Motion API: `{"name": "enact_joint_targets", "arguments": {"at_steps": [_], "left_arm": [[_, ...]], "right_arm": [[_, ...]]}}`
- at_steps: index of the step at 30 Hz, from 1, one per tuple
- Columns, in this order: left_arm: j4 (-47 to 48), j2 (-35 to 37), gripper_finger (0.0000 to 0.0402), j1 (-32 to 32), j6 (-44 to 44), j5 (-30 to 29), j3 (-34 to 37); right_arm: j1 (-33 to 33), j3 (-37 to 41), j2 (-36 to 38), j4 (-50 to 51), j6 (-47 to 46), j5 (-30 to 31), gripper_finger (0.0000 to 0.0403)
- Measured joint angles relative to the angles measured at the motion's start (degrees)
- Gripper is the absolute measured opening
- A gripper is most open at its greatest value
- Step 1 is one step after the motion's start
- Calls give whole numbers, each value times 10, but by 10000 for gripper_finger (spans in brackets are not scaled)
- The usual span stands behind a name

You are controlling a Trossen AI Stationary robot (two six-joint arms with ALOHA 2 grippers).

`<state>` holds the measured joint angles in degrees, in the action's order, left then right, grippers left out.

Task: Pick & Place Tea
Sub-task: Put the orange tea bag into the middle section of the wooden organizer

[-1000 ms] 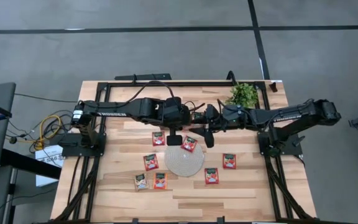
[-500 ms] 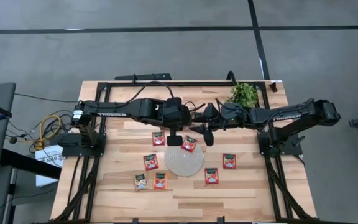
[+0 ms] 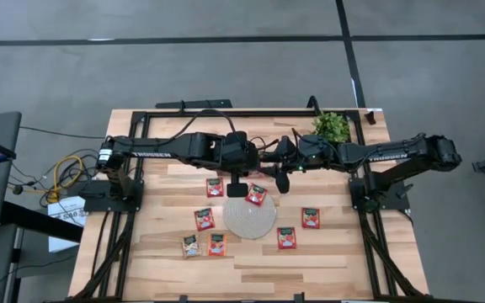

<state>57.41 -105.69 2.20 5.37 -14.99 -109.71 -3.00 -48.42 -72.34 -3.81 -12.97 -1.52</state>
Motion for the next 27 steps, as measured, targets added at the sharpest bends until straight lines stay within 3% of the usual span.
{"name": "enact_joint_targets", "arguments": {"at_steps": [8,16,27], "left_arm": [[-16,0,0,0,13,0,0],[-17,0,0,0,13,2,0],[-19,0,0,0,0,-16,0]], "right_arm": [[-5,0,0,2,0,-7,115],[-5,0,-1,1,4,-18,10],[-5,0,-1,0,-4,-15,1]]}}
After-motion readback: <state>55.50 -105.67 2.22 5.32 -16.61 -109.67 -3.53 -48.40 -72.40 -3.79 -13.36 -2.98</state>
